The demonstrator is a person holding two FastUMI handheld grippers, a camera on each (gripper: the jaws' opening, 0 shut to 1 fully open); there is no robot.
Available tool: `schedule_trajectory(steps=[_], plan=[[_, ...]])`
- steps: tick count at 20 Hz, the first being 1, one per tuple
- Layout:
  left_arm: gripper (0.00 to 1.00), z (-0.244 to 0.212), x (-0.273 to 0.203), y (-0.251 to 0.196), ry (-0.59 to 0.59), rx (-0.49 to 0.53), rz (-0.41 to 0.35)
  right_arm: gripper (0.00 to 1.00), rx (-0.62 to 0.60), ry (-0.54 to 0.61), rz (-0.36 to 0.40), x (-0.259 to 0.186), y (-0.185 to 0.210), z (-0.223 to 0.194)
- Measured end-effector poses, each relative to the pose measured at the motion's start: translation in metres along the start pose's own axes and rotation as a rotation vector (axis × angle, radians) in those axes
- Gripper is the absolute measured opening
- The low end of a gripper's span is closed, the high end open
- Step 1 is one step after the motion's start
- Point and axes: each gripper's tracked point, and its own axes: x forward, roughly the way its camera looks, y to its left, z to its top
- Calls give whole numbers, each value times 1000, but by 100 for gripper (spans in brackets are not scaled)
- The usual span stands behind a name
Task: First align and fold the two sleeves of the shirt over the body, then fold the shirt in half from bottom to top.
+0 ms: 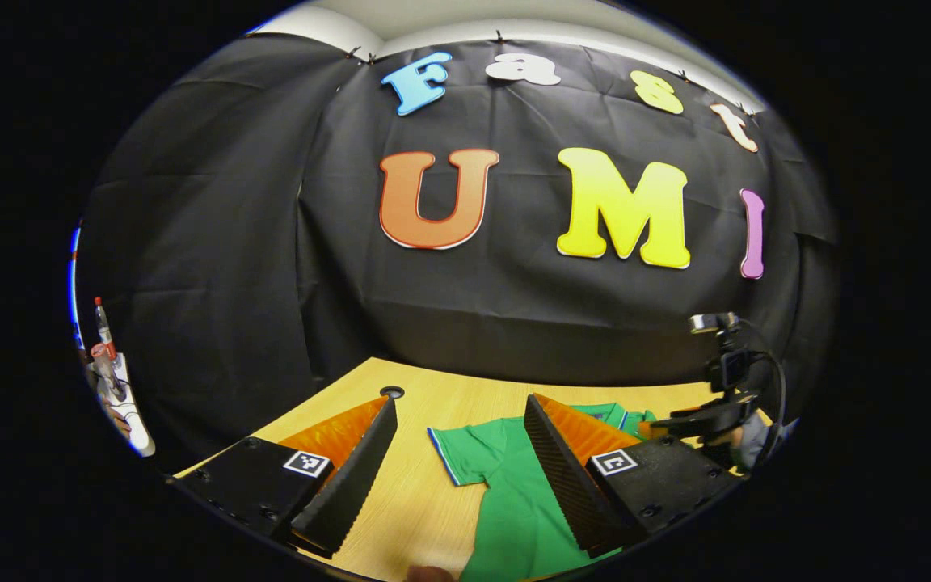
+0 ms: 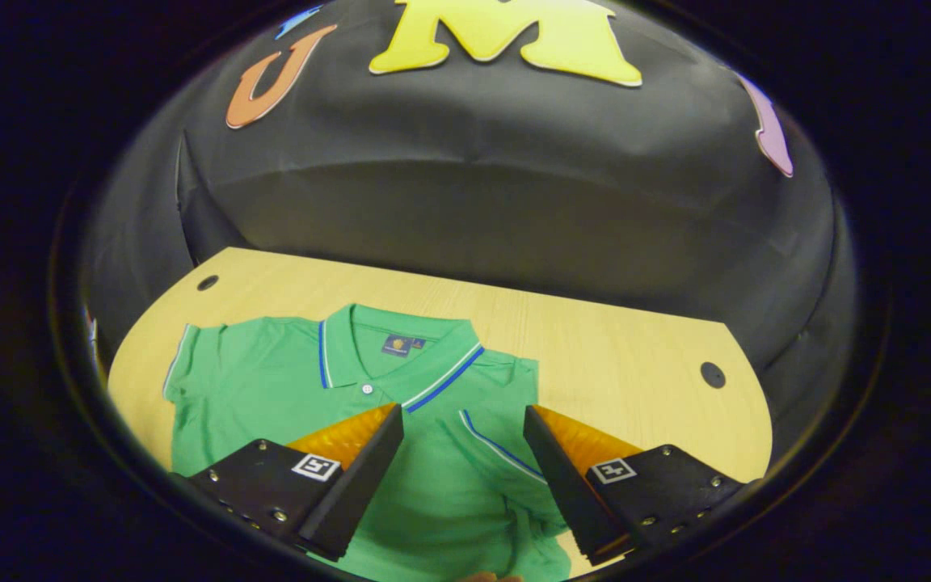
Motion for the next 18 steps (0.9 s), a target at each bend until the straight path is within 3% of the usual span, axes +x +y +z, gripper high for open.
schedule_trajectory(steps=[7, 10, 14, 18], plan=[[100, -59, 86, 8, 127, -20, -11, 96, 31, -87, -23, -86, -43, 5], [100, -88, 123, 8, 222, -75, -11, 96, 67, -114, -46, -125, -65, 2], [100, -117, 173, 21, 317, -117, 37, 96, 116, -130, -86, -169, -92, -8], [100, -140, 206, 32, 372, -70, 63, 96, 155, -134, -136, -197, -118, -18]])
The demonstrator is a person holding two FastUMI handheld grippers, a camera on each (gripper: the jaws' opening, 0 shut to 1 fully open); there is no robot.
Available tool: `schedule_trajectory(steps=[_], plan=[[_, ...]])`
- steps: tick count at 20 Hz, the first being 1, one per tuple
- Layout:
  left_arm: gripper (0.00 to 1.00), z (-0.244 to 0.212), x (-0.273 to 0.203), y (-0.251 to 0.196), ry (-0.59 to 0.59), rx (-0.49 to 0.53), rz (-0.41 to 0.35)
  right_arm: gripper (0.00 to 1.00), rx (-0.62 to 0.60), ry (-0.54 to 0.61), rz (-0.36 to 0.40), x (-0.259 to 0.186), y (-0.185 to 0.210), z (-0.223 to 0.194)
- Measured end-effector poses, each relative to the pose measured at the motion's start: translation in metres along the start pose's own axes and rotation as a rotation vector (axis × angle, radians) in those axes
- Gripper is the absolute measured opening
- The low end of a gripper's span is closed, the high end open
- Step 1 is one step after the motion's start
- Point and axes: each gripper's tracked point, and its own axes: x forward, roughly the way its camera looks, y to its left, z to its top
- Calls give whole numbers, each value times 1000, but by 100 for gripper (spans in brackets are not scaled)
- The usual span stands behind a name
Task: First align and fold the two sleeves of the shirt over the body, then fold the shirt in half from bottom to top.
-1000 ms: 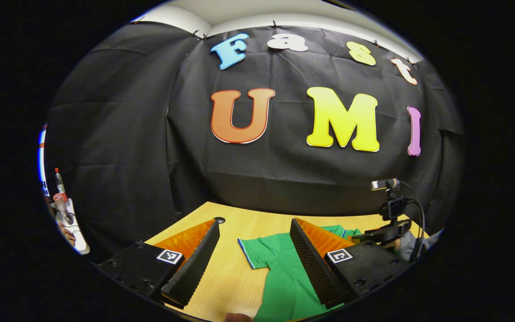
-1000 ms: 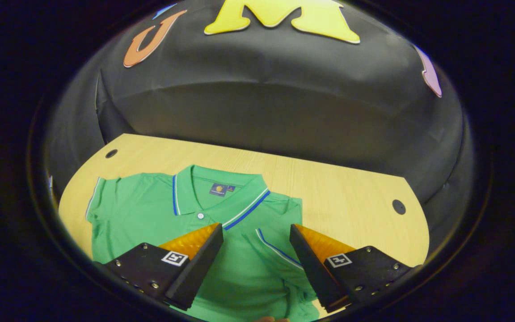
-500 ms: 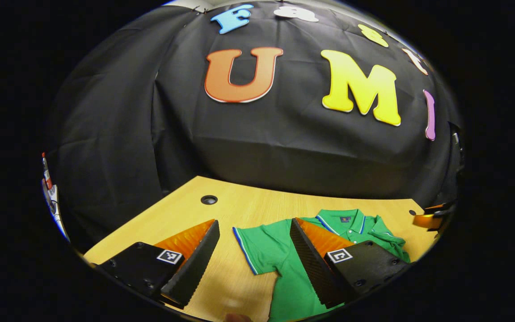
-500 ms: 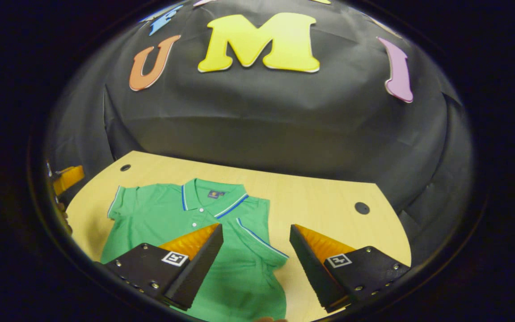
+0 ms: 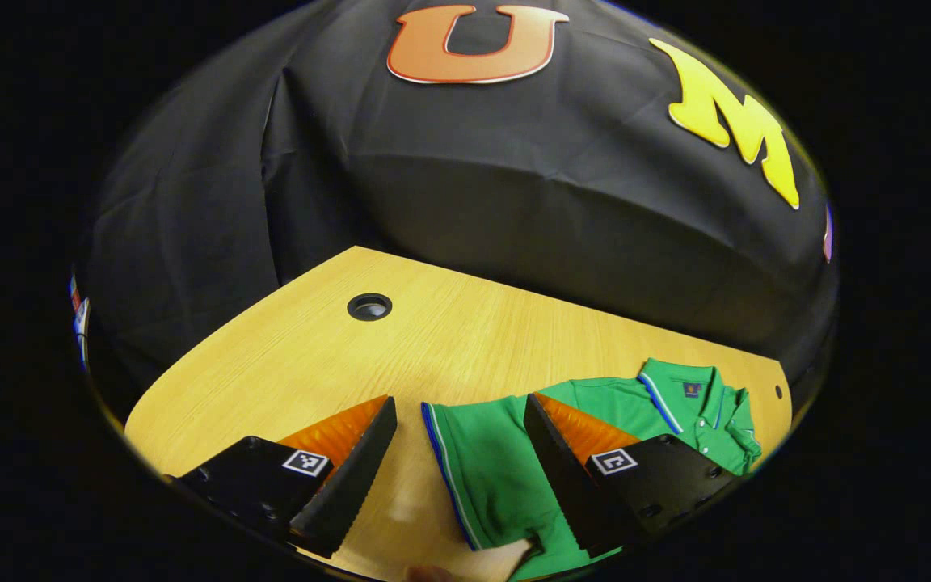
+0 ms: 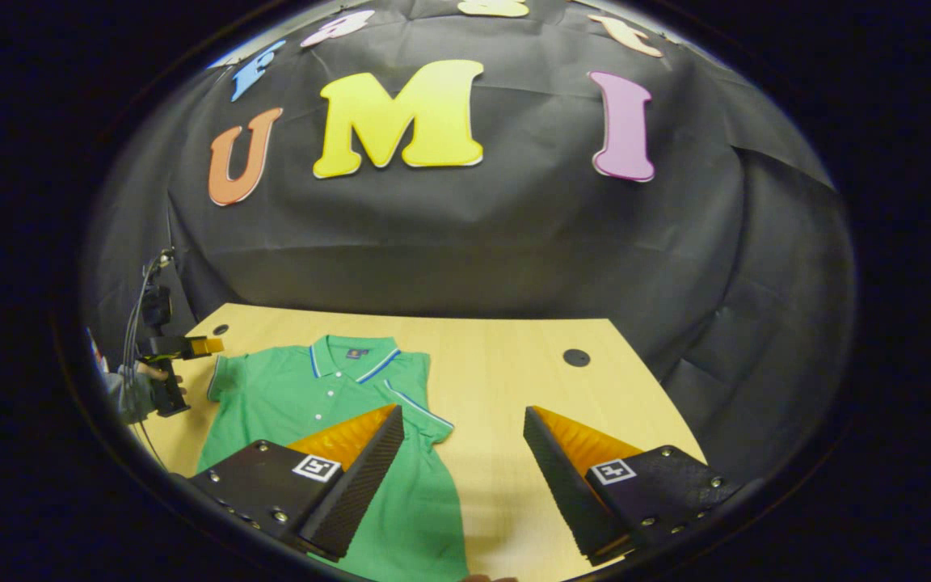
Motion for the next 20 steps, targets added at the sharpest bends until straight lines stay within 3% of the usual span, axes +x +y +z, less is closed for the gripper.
schedule_trajectory(steps=[9, 13, 18, 20], plan=[[100, -14, 22, -4, 67, 84, -13, 96, 91, 3, -60, -15, -31, -6], [97, -27, 28, 8, 106, 79, 30, 96, 105, 4, -65, -18, -35, -5], [87, -24, 31, 2, 107, 115, 35, 96, 126, 25, -71, -19, -39, -8], [71, -23, 34, -4, 118, 125, 21, 97, 128, 24, -70, -19, -37, -6]])
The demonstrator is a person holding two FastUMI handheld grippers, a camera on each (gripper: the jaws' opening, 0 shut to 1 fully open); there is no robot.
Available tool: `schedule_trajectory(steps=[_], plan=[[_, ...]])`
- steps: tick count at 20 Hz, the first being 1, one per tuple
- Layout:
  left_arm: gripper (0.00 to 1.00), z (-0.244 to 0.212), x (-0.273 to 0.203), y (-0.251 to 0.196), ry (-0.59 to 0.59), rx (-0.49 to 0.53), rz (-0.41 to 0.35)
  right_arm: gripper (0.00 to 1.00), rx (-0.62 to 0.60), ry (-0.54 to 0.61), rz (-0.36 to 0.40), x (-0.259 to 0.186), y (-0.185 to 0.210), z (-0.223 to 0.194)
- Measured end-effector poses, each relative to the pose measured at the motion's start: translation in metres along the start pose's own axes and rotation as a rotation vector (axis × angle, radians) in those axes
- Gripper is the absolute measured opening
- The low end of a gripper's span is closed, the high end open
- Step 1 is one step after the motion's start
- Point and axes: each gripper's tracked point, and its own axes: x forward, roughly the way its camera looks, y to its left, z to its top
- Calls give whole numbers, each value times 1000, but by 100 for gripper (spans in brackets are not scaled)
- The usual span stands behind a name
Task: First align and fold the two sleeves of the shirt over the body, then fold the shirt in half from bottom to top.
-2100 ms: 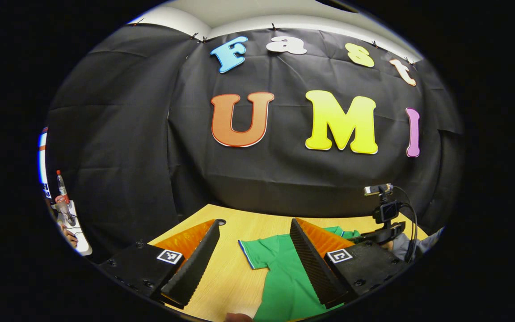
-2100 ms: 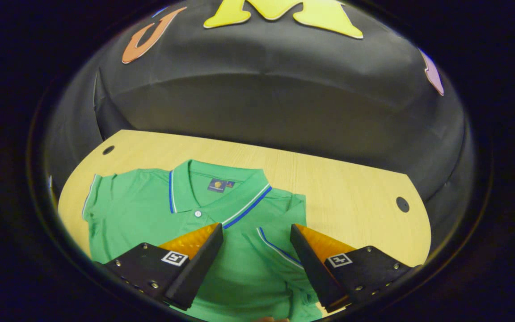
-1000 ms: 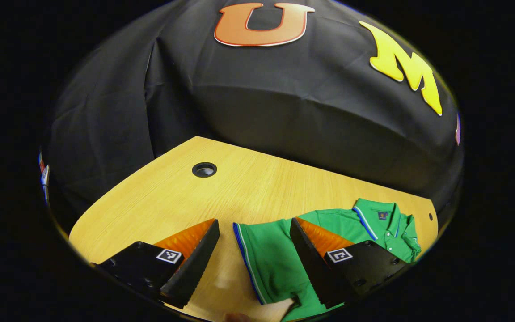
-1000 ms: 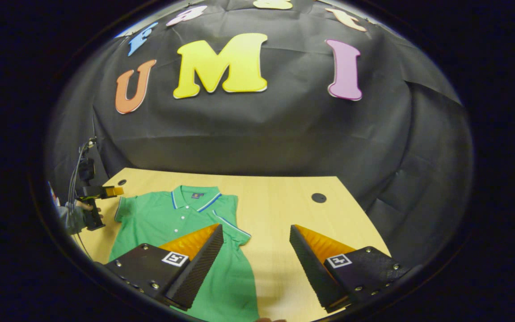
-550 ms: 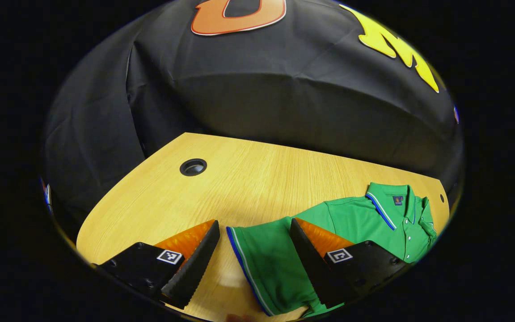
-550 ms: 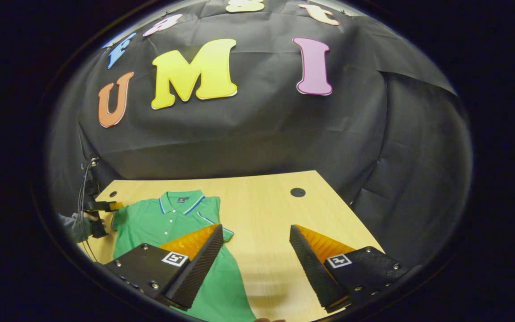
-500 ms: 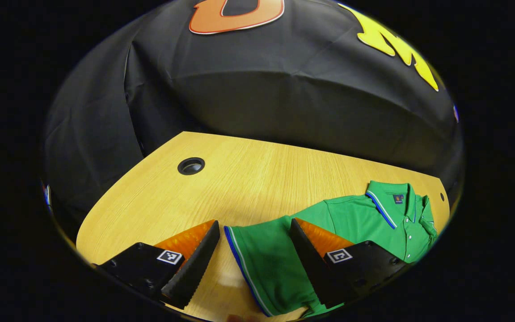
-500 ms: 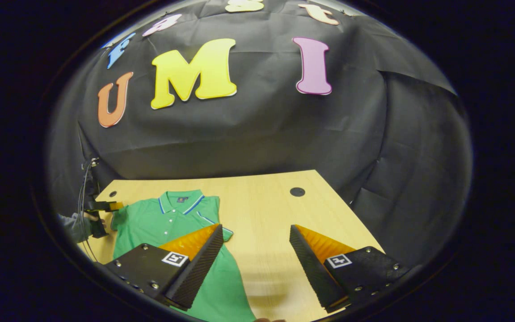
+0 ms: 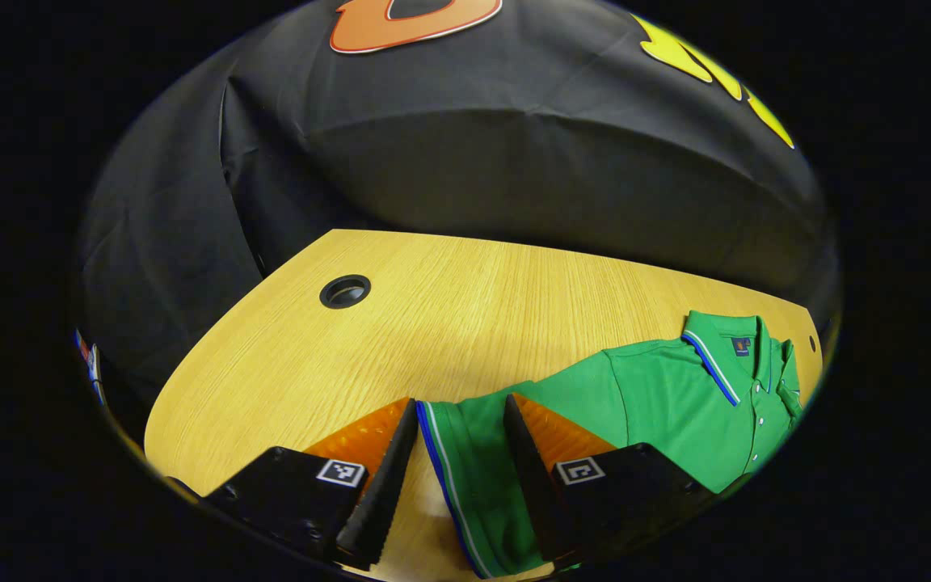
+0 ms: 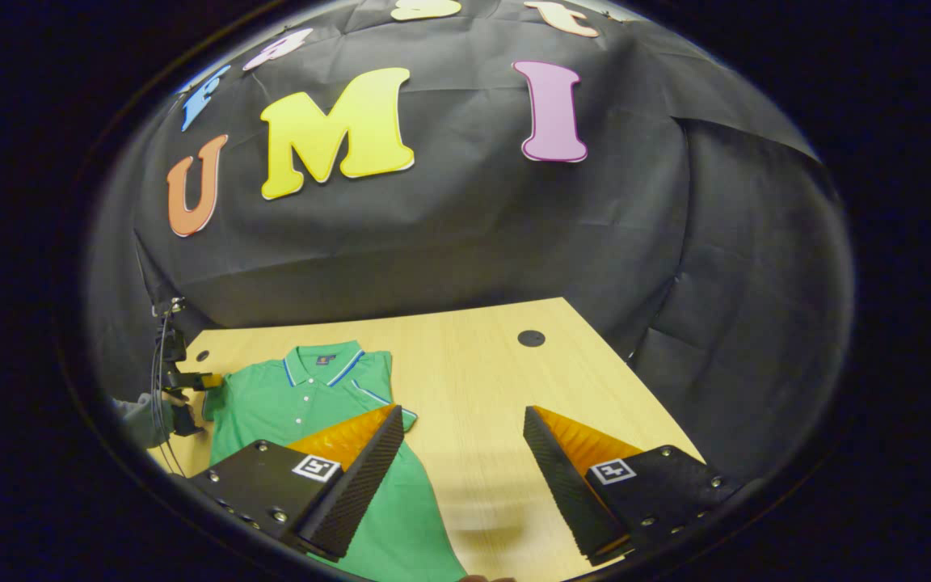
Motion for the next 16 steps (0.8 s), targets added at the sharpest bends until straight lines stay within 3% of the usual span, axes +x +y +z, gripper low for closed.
schedule_trajectory(steps=[1, 3, 5, 7, 12, 16], plan=[[65, 0, 1, 0, 3, 8, -4, 96, -6, -1, 2, -1, 1, 0], [33, -2, 1, -2, 8, 7, 4, 97, -20, 2, 6, -2, 3, 2], [7, -2, -2, -2, 7, -15, 28, 97, -30, 3, 9, -3, 5, 6], [3, -5, -3, -1, 13, -35, 53, 96, -42, -4, 11, -5, 7, 12], [3, -3, -15, -5, 15, -52, 85, 97, -72, -15, 22, -8, 19, 20], [3, 17, -28, -17, -34, -46, 66, 97, -67, -1, 43, -9, 30, 10]])
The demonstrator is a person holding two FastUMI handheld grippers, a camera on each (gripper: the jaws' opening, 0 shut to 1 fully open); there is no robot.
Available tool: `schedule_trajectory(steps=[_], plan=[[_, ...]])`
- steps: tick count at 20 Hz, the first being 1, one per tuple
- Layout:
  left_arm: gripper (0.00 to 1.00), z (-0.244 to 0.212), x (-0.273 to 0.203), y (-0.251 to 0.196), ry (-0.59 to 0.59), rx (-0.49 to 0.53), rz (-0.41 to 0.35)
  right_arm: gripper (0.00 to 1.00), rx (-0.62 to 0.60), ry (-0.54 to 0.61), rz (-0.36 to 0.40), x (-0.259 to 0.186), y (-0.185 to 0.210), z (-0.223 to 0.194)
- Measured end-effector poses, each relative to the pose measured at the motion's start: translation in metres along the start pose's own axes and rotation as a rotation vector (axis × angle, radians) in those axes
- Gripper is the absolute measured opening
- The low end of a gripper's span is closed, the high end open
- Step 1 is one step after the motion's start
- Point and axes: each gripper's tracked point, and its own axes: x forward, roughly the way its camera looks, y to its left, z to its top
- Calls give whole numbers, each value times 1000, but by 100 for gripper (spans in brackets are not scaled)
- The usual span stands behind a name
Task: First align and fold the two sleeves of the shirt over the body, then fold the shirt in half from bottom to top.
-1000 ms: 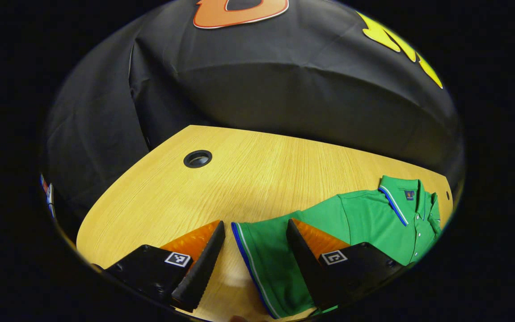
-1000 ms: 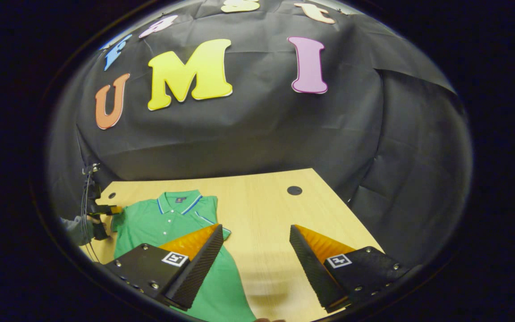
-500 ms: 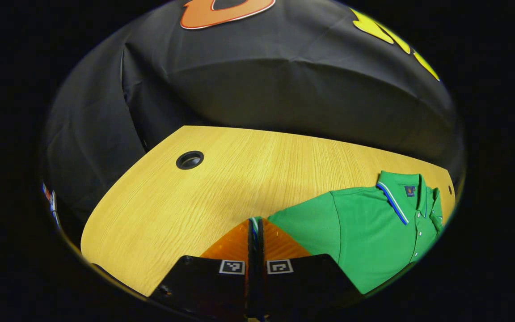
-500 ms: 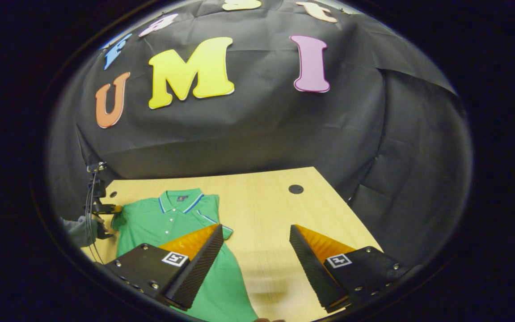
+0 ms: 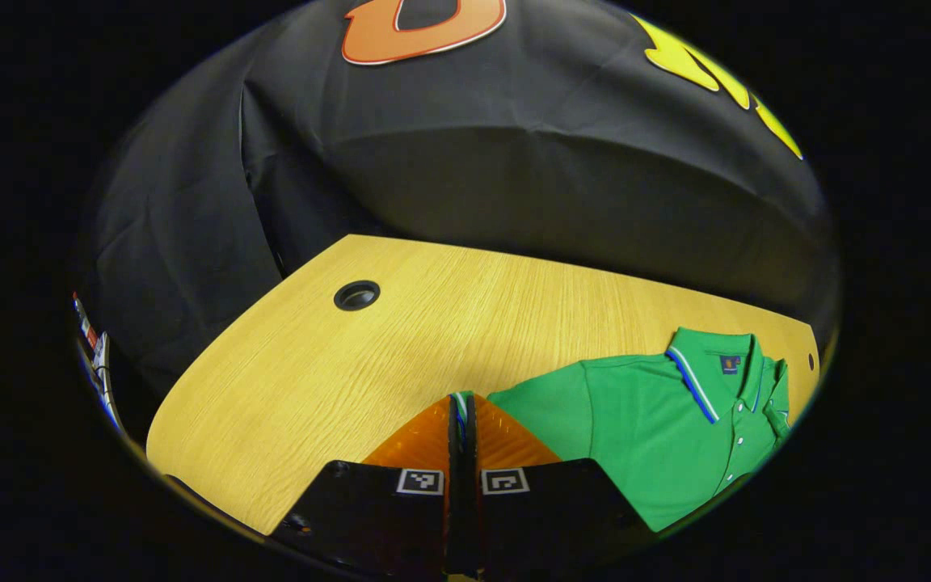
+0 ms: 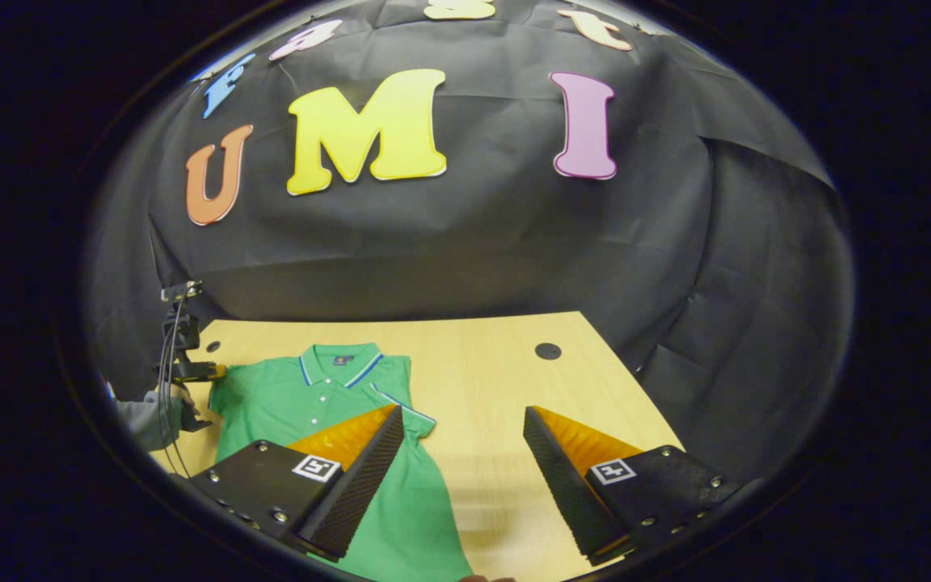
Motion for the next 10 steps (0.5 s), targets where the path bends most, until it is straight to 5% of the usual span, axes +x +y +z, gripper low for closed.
schedule_trajectory(steps=[10], plan=[[3, -9, -24, -89, 13, 26, -111, 96, 47, 4, -13, -7, -13, -21]])
